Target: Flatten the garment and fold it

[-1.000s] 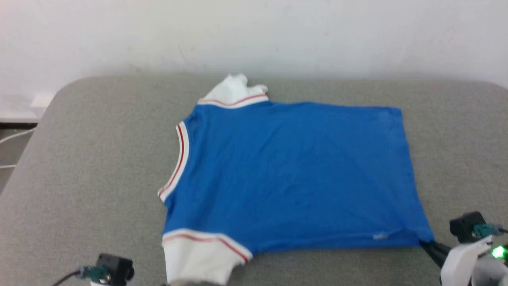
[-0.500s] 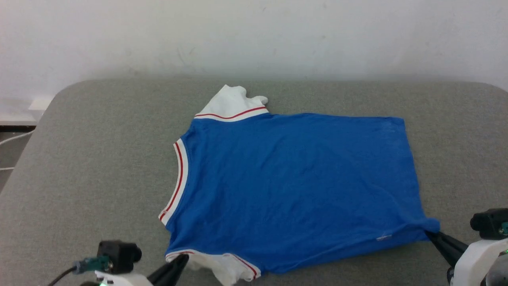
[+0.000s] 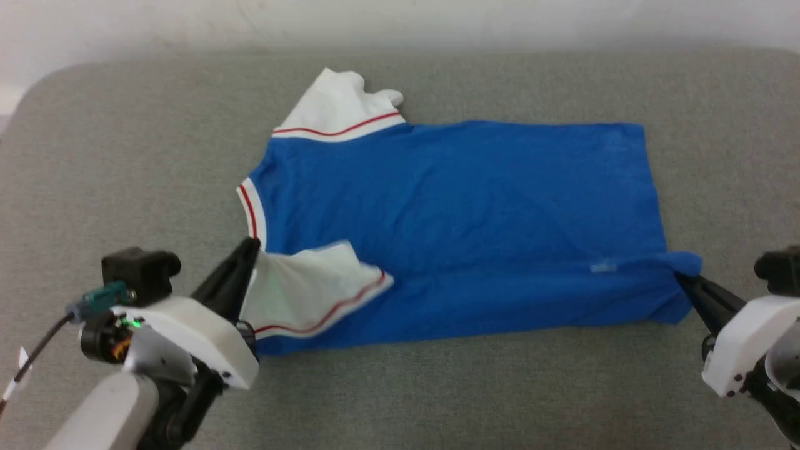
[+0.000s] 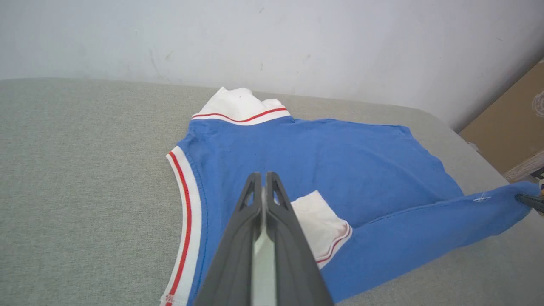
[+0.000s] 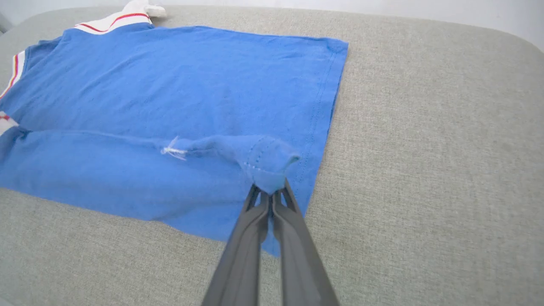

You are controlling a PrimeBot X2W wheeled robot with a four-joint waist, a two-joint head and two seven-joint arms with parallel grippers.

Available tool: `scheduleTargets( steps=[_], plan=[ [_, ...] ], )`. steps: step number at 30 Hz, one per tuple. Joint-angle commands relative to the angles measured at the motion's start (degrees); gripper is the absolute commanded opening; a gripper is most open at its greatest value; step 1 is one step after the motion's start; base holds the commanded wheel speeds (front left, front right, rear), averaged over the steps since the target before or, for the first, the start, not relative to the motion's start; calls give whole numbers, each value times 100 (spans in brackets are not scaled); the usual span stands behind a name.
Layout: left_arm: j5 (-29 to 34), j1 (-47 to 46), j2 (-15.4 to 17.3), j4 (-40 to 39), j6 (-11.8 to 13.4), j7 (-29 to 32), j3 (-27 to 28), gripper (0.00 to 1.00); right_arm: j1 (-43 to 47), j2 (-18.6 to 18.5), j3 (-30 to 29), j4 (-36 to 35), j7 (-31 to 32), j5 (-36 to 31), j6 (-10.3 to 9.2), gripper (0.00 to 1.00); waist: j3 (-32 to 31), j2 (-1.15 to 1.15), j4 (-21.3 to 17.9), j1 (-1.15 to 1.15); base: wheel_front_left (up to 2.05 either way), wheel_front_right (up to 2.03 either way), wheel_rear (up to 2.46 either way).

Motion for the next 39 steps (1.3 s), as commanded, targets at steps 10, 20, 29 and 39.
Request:
scheduleTargets(
  steps=[10, 20, 29, 39],
  plan=[
    [572, -1124, 42, 1139, -71, 88, -159, 0, -911, 190, 357, 633, 314, -306, -11, 0, 903, 0, -360, -1, 0, 0, 0],
    [789, -1578, -477, 2370, -75, -155, -462, 100, -1288, 301, 712, 1334, 194, -325, -11, 100, 826, 0, -245, -1, 0, 0, 0],
    [593, -1274, -792, 2576, 139, -410, -379, 100, -980, 405, 427, 1274, 197, -460, -11, 100, 319, 0, -176, -1, 0, 0, 0],
    [540, -76, -617, 1523, 1278, 213, -348, 100, 140, 1592, -1052, -163, 933, -1339, -11, 100, 133, 0, -260, -1, 0, 0, 0]
  ],
)
